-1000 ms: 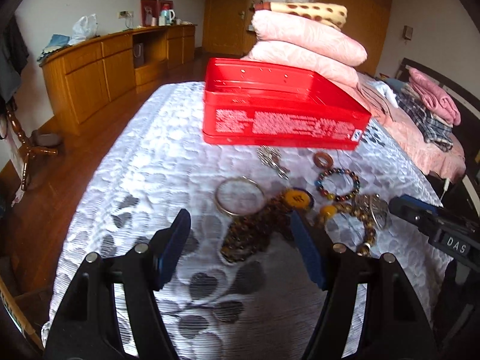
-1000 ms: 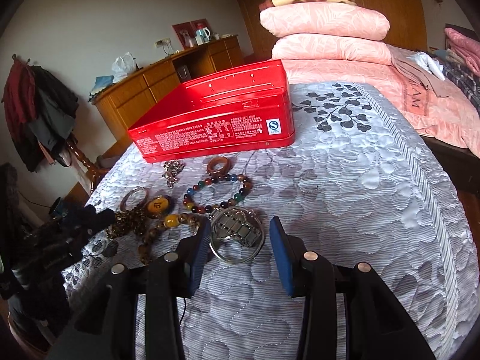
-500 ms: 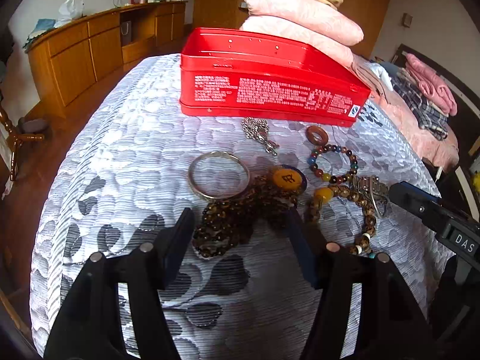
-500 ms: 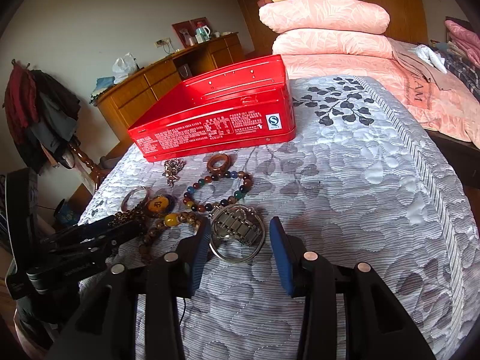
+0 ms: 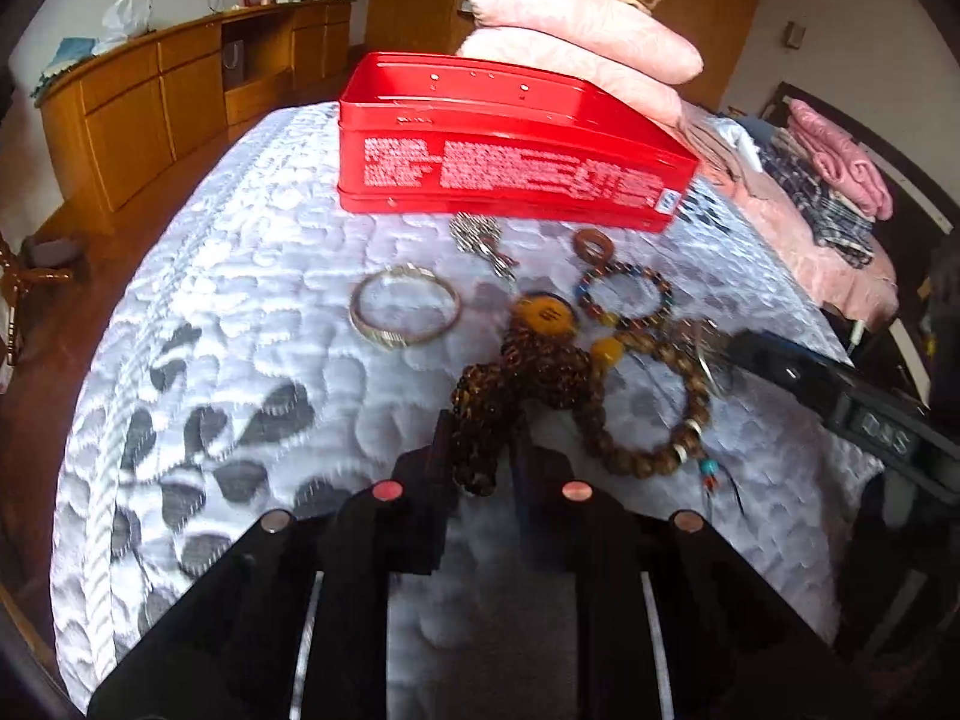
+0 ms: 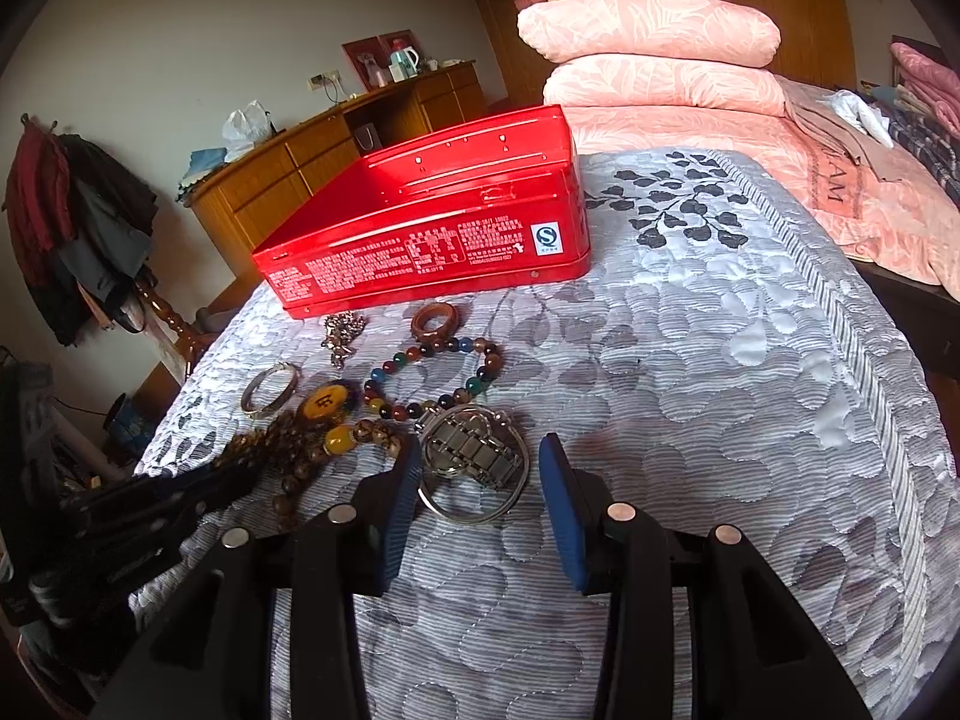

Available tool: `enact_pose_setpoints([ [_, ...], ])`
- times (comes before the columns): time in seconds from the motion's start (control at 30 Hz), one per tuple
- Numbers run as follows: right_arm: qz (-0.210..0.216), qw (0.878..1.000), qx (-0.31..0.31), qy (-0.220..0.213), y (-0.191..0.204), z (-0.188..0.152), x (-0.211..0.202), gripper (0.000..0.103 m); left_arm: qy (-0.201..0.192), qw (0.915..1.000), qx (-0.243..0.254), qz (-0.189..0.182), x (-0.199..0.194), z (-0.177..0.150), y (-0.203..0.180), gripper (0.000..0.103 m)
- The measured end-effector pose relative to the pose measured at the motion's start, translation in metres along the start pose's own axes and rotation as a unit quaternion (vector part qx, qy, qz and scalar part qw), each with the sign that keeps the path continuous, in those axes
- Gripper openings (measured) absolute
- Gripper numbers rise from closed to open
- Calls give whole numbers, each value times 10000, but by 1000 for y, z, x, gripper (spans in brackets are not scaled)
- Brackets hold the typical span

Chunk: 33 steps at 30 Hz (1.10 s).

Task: Organize jewelry
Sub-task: 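Grasp the brown bead strand with the left tool while the right tool grasps the silver ring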

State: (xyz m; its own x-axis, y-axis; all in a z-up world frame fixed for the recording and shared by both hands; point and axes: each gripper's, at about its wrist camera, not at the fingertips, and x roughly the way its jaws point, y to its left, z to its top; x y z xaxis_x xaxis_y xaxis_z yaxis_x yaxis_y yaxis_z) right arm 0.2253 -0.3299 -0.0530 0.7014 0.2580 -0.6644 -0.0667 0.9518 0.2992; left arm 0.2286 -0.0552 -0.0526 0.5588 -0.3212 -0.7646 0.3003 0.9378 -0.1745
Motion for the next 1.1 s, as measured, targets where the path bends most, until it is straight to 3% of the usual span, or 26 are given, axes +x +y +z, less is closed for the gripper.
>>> enact_pose_setpoints([
  [0.13,1,10000,-13,23,0,0,2,41,69,9999,92,-45,-3,-6,-3,24],
  [0.2,-9,10000,-13,33,0,0,2,41,-49,9998,163,102,-4,-3,-5,46],
  [0.27,-12,10000,-9,10,0,0,1,41,-189,9993,259,173,-4,4,-8,48],
  [0.5,-12,10000,15,8,-1,-1,1,41,-21,9991,408,63,17,12,-18,46],
  [0.53,-14,10000,10,10,-1,-1,1,41,-35,9989,449,94,18,11,-20,43],
  [0.6,-27,10000,-26,16,0,-1,1,41,-46,9989,457,84,18,10,-21,25],
  [0.67,-41,10000,-78,26,2,-1,1,41,-70,9993,377,50,18,10,-19,19],
  [0.8,-32,9999,-121,94,6,-2,3,41,-134,9998,140,42,14,9,-11,18],
  [0.87,-52,9998,-148,154,7,-2,5,51,-216,9997,60,120,10,8,-8,18],
  [1.1,-67,9988,-179,452,9,-1,19,52,-188,9998,-80,91,10,7,0,18],
])
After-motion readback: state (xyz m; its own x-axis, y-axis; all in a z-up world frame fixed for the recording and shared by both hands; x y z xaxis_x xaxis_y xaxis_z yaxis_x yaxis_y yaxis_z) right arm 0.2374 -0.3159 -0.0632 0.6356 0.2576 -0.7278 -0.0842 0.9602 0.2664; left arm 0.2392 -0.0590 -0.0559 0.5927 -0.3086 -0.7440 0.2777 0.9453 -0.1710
